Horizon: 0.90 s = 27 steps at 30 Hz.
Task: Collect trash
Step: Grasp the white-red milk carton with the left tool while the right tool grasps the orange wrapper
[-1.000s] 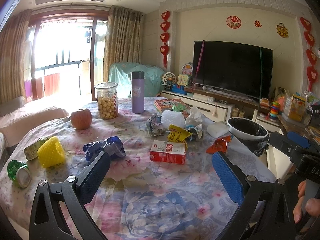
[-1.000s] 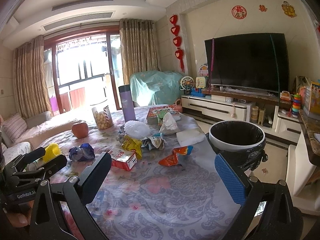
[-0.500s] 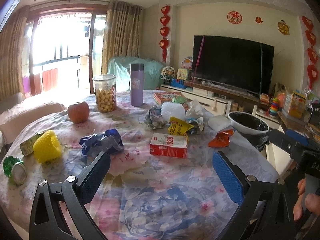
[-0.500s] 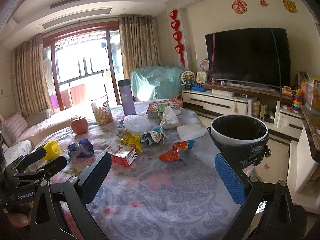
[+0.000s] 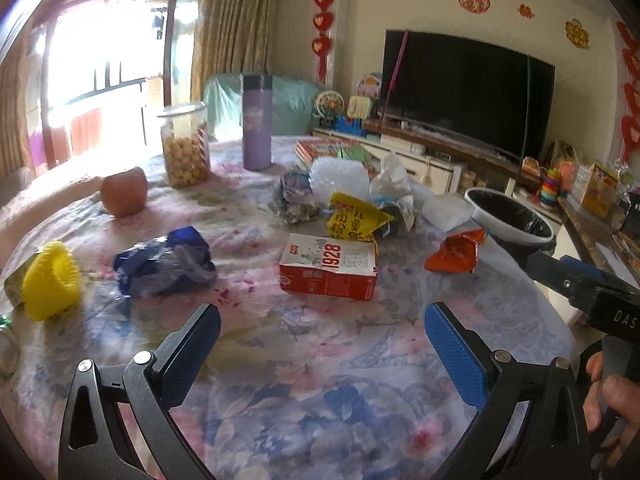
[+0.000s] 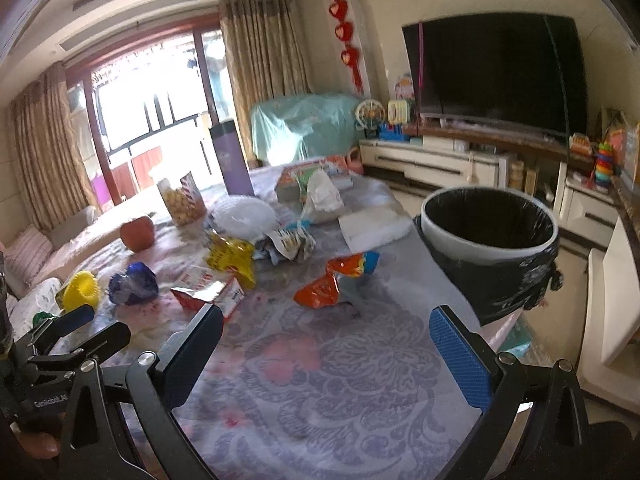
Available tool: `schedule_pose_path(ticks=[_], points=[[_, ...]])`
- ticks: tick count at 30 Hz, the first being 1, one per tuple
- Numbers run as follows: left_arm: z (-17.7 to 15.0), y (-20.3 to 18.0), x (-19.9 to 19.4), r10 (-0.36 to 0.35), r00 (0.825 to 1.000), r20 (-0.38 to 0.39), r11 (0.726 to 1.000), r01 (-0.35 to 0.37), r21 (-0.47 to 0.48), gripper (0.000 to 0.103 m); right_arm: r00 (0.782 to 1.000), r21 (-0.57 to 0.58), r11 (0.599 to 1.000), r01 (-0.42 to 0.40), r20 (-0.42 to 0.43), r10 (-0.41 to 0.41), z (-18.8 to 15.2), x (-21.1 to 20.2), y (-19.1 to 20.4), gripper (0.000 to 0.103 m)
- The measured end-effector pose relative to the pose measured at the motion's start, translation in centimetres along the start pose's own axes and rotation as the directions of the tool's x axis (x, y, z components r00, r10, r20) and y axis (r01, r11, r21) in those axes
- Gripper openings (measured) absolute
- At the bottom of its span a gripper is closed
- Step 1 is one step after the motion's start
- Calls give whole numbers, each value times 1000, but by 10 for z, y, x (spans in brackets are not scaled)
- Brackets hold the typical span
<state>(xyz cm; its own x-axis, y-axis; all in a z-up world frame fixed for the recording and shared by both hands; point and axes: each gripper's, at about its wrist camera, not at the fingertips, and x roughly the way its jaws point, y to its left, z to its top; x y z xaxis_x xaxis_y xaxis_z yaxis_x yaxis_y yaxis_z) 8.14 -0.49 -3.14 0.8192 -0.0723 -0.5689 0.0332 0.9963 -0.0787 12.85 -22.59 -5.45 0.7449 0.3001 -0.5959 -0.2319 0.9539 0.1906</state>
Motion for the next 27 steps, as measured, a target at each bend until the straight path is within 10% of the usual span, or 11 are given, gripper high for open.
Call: schedule_pose_path(ticks=[18, 27], points=[[39, -7, 109, 10, 982, -188, 999, -18, -40, 102, 976, 87, 992, -87, -193, 103, 17, 86, -26, 102], [44, 0, 145, 44, 954, -295, 994, -72, -86, 92, 961, 91, 990, -104, -248, 124, 25, 108, -31, 78]])
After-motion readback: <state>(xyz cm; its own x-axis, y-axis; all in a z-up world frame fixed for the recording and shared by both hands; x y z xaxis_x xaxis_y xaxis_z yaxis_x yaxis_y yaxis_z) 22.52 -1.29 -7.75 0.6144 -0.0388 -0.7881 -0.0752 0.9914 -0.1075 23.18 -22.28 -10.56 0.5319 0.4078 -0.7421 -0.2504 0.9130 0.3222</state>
